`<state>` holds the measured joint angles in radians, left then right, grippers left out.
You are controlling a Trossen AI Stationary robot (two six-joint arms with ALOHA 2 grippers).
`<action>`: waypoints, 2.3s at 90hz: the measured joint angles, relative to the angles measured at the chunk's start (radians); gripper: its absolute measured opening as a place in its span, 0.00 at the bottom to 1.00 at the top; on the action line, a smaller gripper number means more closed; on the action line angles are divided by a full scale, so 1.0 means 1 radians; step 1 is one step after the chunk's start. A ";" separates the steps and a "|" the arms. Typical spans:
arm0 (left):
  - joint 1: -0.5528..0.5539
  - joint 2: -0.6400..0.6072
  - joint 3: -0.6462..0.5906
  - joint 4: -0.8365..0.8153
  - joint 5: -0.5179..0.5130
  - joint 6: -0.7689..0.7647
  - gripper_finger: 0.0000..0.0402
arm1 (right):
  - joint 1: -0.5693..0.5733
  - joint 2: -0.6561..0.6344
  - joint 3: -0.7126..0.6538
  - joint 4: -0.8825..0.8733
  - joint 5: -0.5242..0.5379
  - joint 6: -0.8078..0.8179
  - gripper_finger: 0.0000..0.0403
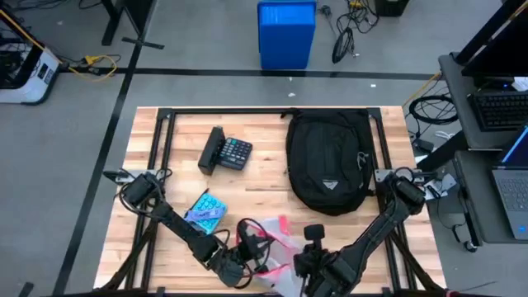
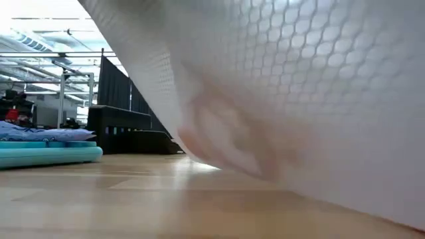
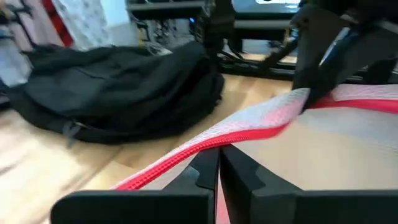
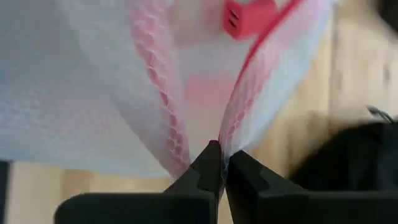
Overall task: Unpack backpack
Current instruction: Remove the pink earphones from the white zip bag
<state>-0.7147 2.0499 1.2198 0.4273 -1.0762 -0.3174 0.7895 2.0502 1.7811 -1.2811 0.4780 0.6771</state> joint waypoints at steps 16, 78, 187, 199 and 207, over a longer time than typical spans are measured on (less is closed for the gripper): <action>0.001 0.002 0.000 0.016 -0.009 0.015 0.00 | -0.011 0.000 -0.001 -0.016 0.007 -0.020 0.00; 0.018 0.056 0.001 0.034 0.028 -0.039 0.00 | -0.024 -0.032 0.065 -0.254 0.335 0.134 0.00; 0.158 0.124 0.000 0.037 0.313 -0.240 0.35 | 0.074 -0.016 0.150 -0.114 0.205 -0.416 0.00; 0.165 0.124 0.000 0.062 0.274 -0.172 0.35 | 0.067 -0.016 0.150 -0.070 0.223 -0.603 0.00; 0.178 0.124 0.000 0.065 0.278 -0.150 0.35 | 0.060 -0.016 0.150 -0.041 0.236 -0.662 0.00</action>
<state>-0.5369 2.1742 1.2194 0.4923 -0.7985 -0.4670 0.8499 2.0346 1.9308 -1.3219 0.7136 0.0149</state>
